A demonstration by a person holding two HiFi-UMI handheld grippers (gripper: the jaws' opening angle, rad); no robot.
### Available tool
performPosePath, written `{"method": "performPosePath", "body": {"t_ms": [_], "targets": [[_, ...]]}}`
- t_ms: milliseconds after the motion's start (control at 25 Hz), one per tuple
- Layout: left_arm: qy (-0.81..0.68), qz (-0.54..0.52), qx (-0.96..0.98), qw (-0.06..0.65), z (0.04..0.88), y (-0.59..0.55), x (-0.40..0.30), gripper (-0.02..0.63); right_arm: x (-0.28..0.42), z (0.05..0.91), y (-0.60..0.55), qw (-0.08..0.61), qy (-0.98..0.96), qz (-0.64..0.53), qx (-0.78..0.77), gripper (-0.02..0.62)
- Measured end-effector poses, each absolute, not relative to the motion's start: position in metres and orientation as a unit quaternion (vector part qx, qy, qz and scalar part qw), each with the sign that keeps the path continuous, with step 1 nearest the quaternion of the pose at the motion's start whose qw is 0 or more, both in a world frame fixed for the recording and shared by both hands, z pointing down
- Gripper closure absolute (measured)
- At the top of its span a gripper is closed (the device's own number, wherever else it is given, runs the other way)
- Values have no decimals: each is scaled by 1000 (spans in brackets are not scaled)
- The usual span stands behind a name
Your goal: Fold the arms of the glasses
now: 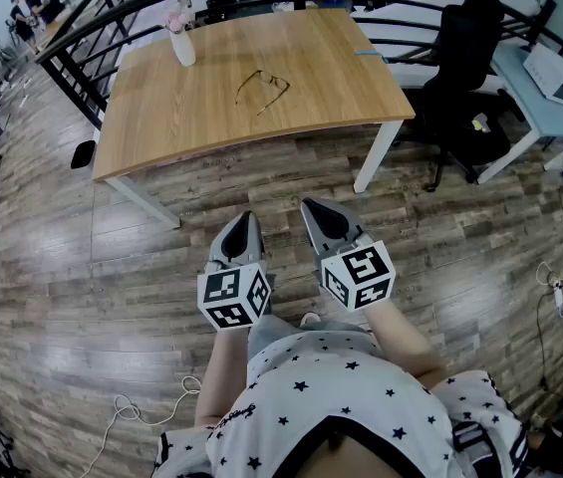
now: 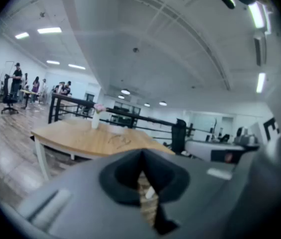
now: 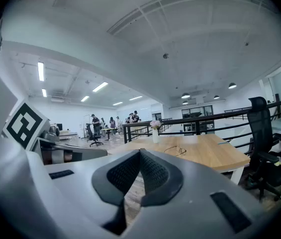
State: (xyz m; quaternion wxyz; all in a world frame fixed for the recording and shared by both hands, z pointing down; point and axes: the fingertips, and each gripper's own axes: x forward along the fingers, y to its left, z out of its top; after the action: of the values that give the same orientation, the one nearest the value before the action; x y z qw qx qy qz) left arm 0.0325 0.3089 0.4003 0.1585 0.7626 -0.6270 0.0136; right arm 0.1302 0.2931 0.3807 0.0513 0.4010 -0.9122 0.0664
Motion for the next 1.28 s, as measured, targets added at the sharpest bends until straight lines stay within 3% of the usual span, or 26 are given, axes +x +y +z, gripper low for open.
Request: {"method": "performPosePath", "body": {"t_ms": [800,1280], "targets": [[-632,21,755,175,415,319,48,598,152,384,290,44,-905,74,417,577],[-622,24,762,178,411,252,34,598,127,378,225,44,-915,72,394,577]]}}
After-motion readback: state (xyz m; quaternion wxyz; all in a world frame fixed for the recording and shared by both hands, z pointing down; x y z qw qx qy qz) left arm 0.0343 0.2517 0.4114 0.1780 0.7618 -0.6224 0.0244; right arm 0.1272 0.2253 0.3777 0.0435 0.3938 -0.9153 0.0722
